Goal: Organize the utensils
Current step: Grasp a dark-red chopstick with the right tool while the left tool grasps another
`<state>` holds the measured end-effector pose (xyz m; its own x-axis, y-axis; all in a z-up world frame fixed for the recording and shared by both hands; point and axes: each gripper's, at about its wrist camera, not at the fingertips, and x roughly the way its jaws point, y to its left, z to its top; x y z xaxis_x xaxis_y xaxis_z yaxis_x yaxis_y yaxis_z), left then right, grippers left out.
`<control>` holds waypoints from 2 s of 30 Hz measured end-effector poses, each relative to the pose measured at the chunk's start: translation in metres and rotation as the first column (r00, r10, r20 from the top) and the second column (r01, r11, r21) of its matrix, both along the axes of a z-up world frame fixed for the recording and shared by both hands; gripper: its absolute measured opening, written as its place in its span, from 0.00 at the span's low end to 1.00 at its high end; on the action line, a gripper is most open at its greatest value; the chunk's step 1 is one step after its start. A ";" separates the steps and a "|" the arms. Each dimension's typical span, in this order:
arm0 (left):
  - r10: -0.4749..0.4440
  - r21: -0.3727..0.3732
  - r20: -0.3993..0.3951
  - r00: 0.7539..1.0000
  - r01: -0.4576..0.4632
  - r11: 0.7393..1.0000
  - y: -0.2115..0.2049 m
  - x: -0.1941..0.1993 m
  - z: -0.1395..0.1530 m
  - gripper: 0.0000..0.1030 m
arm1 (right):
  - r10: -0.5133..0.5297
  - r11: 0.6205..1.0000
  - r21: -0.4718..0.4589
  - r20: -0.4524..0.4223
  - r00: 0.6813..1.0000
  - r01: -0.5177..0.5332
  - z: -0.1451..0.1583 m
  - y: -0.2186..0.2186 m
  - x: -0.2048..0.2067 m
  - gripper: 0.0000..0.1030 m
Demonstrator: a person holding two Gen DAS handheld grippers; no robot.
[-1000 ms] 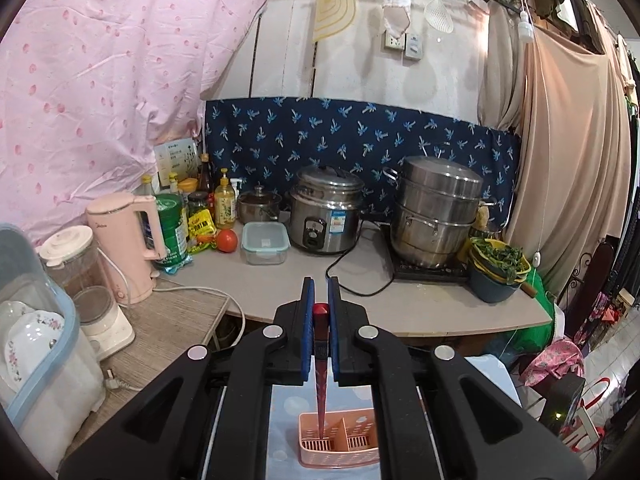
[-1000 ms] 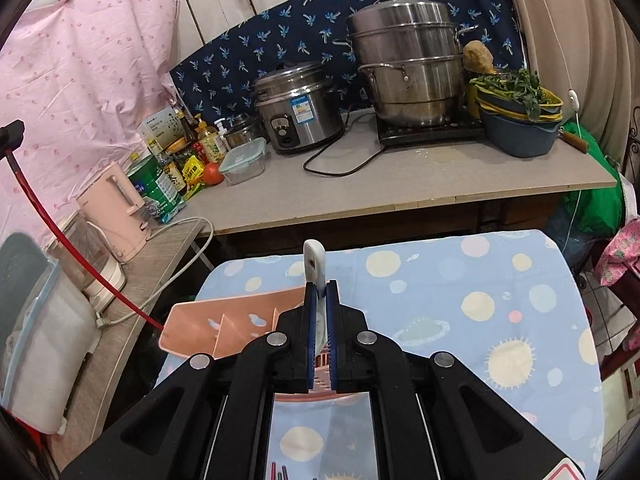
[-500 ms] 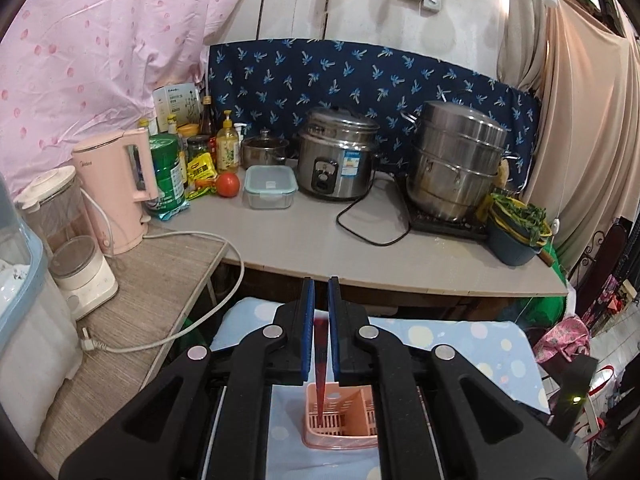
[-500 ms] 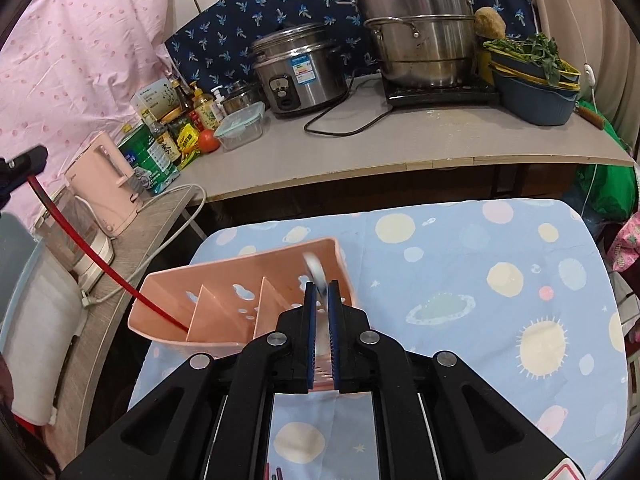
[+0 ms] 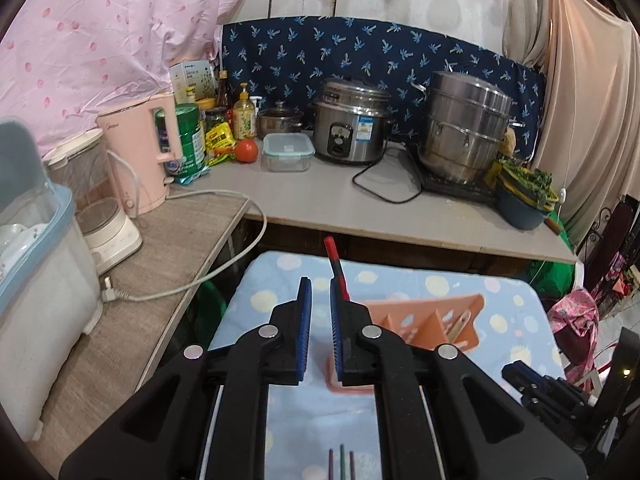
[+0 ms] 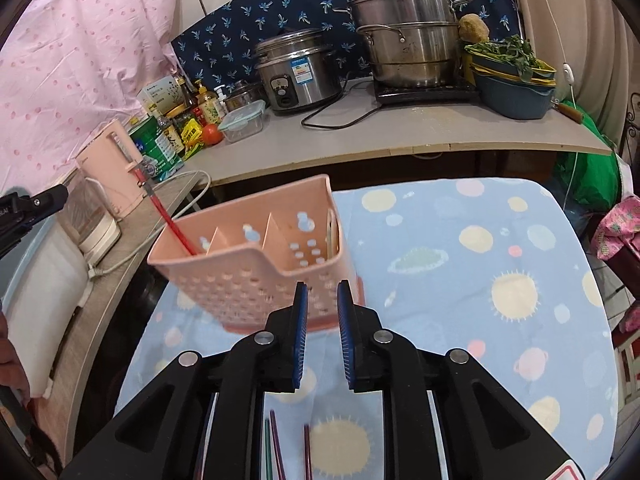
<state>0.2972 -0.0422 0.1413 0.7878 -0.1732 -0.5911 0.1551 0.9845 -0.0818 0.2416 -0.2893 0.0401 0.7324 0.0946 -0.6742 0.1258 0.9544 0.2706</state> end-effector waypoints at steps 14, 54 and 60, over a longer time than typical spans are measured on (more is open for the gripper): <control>-0.027 0.039 -0.128 0.991 0.033 0.999 0.019 -0.089 -0.060 0.24 | 0.017 1.000 0.023 -0.033 0.999 -0.016 -0.019 0.024 -0.102 0.18; -0.047 0.079 -0.364 0.930 0.081 0.994 0.032 -0.202 -0.206 0.31 | 0.062 0.997 -0.025 -0.224 0.973 -0.069 -0.120 0.069 -0.209 0.18; -0.064 0.079 -0.376 0.924 0.101 0.992 0.026 -0.206 -0.210 0.32 | 0.056 0.997 -0.042 -0.226 0.973 -0.067 -0.122 0.068 -0.210 0.16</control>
